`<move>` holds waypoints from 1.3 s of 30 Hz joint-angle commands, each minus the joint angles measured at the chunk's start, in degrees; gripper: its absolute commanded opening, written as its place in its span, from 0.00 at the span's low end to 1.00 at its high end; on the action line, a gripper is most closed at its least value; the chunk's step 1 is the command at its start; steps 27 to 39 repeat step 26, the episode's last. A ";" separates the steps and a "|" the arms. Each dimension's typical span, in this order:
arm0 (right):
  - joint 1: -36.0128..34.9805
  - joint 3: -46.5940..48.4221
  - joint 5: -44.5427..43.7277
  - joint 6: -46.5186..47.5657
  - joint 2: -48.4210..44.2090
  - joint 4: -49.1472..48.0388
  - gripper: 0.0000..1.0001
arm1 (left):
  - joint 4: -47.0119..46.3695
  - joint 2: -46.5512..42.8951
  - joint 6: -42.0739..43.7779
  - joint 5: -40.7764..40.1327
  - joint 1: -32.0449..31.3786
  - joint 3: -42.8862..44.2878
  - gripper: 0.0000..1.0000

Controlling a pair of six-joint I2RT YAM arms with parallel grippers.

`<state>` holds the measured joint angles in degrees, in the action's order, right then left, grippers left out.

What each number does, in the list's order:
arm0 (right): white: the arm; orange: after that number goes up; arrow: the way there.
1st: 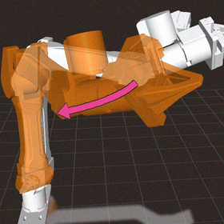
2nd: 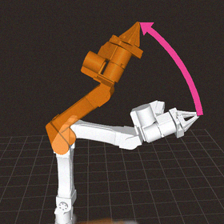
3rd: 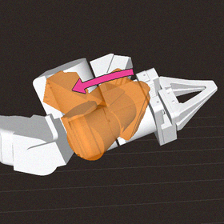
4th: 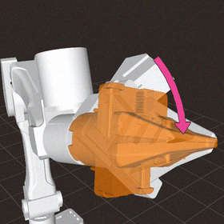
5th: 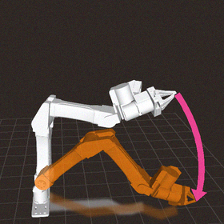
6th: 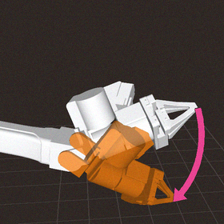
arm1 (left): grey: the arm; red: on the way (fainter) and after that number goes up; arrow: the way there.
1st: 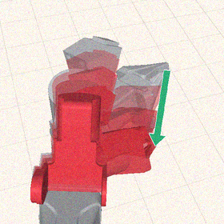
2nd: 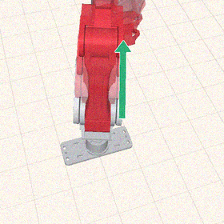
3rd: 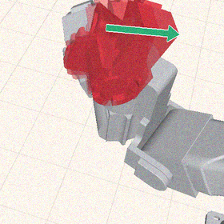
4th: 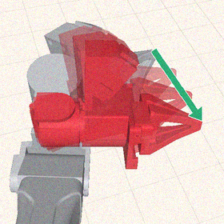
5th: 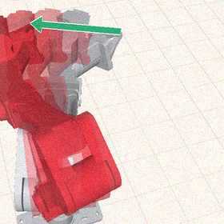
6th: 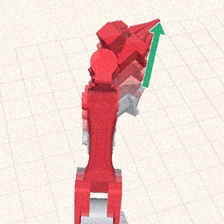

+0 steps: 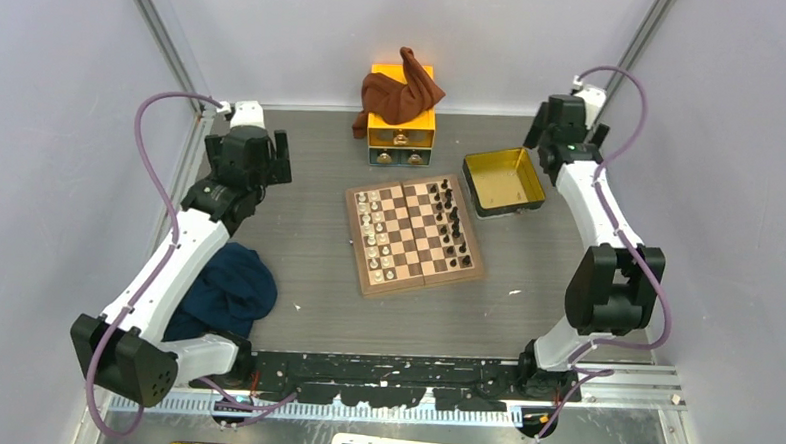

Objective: Set up the chess pieces on the board
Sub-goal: Reset both arms

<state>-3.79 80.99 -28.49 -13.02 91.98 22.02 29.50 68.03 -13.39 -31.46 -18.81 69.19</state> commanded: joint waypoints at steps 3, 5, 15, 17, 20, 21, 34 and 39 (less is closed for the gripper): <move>5.90 0.72 2.46 -3.85 3.25 -7.39 1.00 | -12.66 0.84 2.92 3.74 2.72 -6.91 1.00; 5.90 -0.77 1.53 -4.75 3.15 -8.73 1.00 | -13.91 1.09 2.76 4.21 3.25 -8.50 1.00; 5.82 -8.00 -4.97 -10.15 2.45 -11.66 1.00 | -16.88 2.60 1.81 5.35 4.57 -11.44 1.00; 5.68 -9.17 -5.30 -10.66 2.15 -12.00 1.00 | -16.83 2.95 1.55 5.46 4.57 -11.37 1.00; 5.04 -10.85 -5.36 -9.90 1.47 -13.03 1.00 | -16.77 2.86 1.49 5.38 4.57 -11.84 1.00; 4.52 -11.71 -5.38 -9.22 1.00 -14.02 1.00 | -16.77 2.77 1.44 5.30 4.57 -11.96 1.00; -0.08 -13.05 -9.10 -5.64 0.71 -15.75 1.00 | -16.70 1.51 1.19 5.26 4.57 -12.91 1.00; -0.08 -13.05 -9.10 -5.64 0.71 -15.75 1.00 | -16.70 1.51 1.19 5.26 4.57 -12.91 1.00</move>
